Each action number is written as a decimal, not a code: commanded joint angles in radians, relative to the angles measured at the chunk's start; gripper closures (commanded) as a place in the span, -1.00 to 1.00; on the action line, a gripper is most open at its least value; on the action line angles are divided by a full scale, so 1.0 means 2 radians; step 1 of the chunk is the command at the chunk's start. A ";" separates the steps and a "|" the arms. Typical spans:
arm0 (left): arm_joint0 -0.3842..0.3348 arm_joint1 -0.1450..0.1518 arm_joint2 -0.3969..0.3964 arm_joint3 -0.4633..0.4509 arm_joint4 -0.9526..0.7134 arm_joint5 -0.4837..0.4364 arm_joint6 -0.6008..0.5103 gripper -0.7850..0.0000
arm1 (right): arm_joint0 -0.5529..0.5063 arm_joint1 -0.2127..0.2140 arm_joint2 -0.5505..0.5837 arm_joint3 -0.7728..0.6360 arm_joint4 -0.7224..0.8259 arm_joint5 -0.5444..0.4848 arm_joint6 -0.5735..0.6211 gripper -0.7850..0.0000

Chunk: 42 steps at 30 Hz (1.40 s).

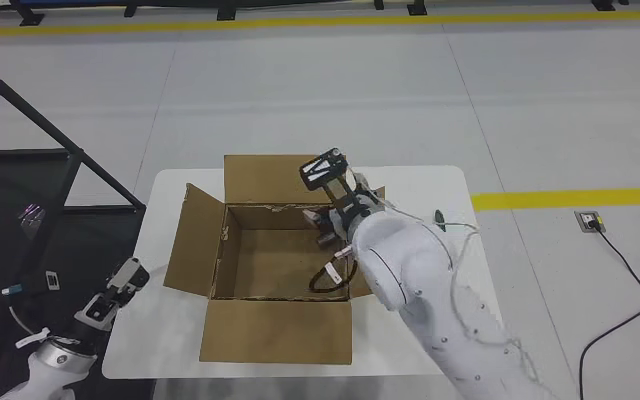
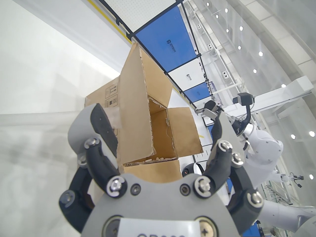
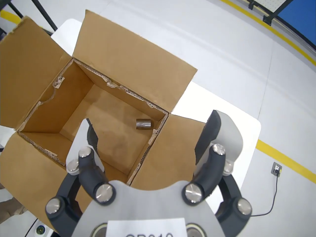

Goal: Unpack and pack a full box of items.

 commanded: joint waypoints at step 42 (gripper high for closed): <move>-0.007 -0.003 0.048 -0.035 0.133 0.078 0.059 0.07 | 0.149 -0.113 -0.133 0.517 0.183 -0.006 -0.135 -1.00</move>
